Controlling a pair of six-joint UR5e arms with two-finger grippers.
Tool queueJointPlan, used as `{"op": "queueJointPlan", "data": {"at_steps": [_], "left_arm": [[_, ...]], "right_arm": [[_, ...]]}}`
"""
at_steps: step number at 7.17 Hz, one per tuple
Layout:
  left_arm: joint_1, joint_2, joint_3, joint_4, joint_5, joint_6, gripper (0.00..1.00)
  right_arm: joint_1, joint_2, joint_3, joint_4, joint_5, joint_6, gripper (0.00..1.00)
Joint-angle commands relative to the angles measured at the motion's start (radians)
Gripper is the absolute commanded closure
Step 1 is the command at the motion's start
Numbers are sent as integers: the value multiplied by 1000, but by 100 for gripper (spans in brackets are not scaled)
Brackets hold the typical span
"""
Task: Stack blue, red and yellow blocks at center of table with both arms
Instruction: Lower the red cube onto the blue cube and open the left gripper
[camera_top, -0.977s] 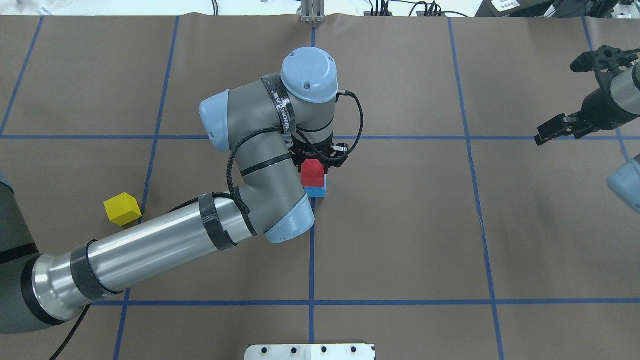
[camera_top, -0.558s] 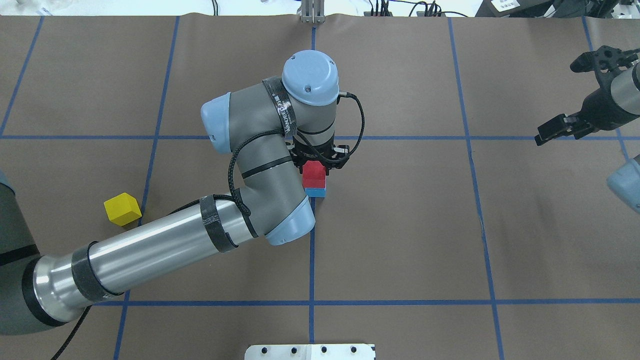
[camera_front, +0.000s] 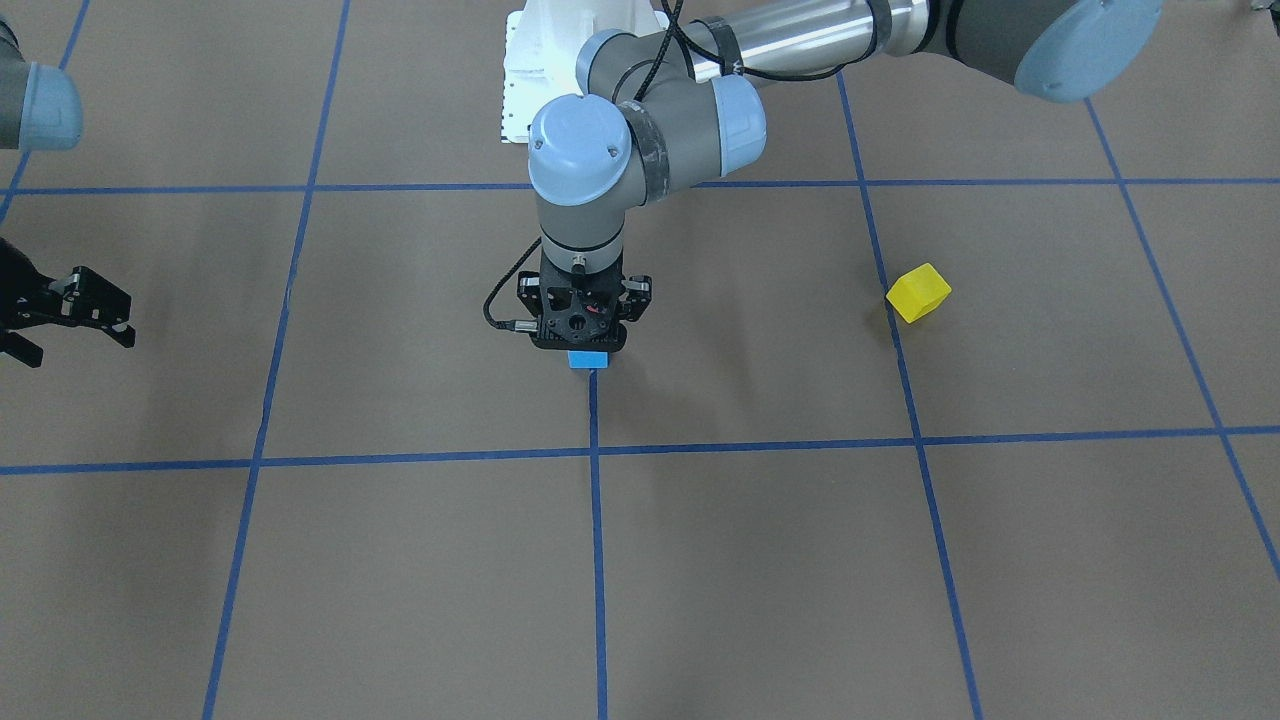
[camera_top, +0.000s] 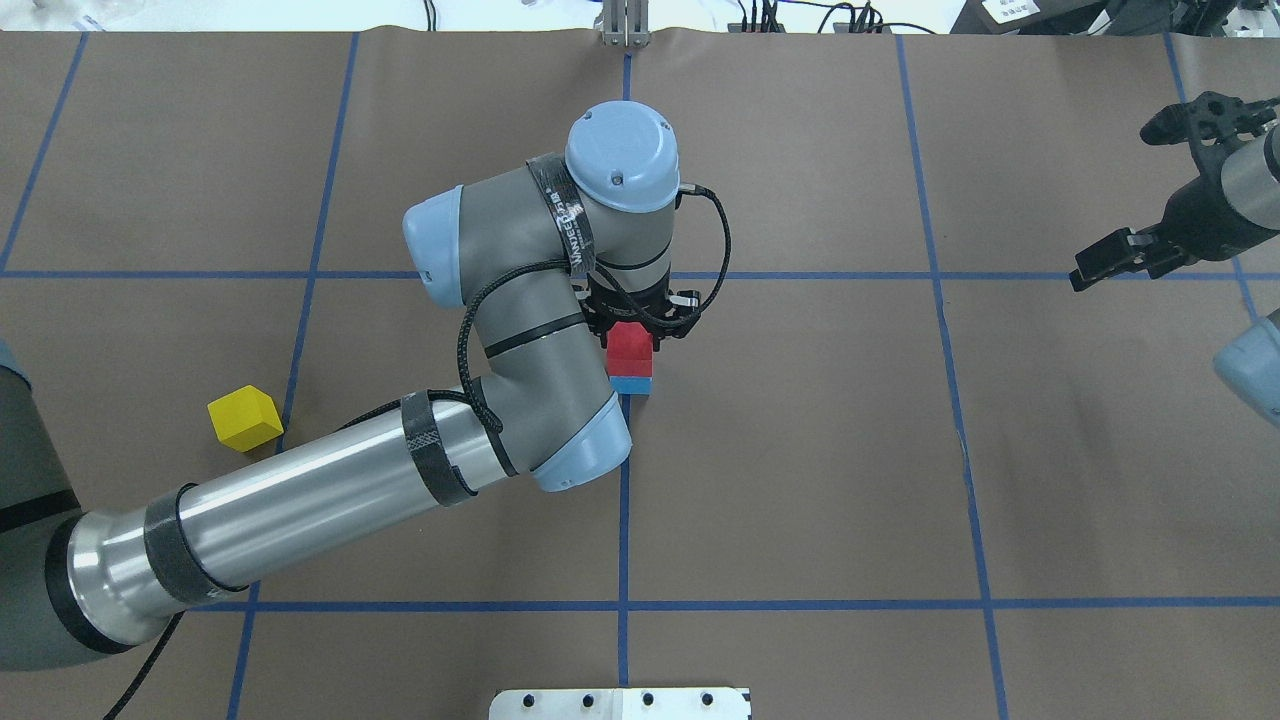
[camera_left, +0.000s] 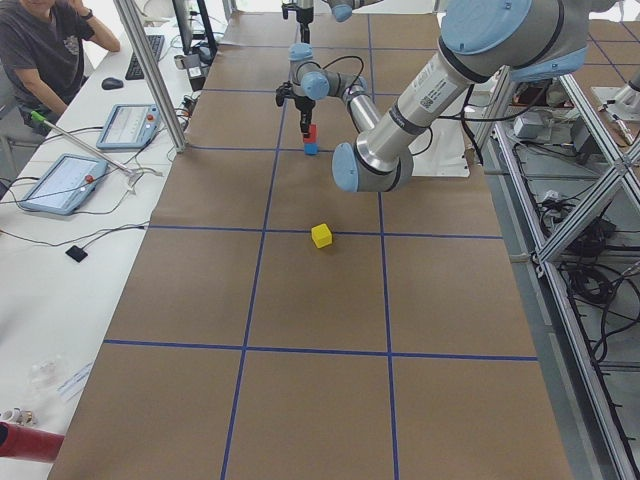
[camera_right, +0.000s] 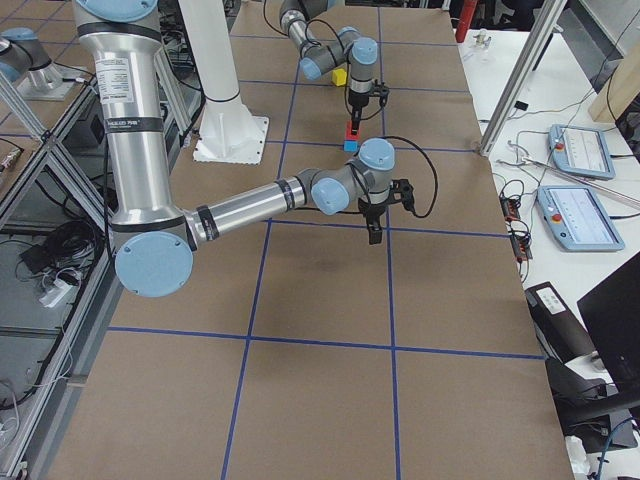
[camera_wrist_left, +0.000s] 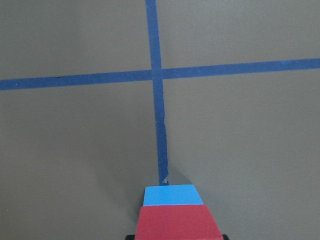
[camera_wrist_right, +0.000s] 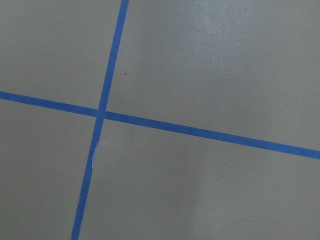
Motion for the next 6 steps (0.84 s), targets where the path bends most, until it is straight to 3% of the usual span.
{"op": "queueJointPlan", "data": {"at_steps": [1, 4, 6], "left_arm": [[4, 1, 3, -10, 2, 0, 61], [4, 1, 5, -11, 2, 5, 38], [4, 4, -1, -8, 2, 9, 34]], "right_arm": [[-2, 0, -2, 0, 0, 0, 0], [0, 0, 0, 0, 0, 0, 0], [0, 0, 0, 0, 0, 0, 0]]}}
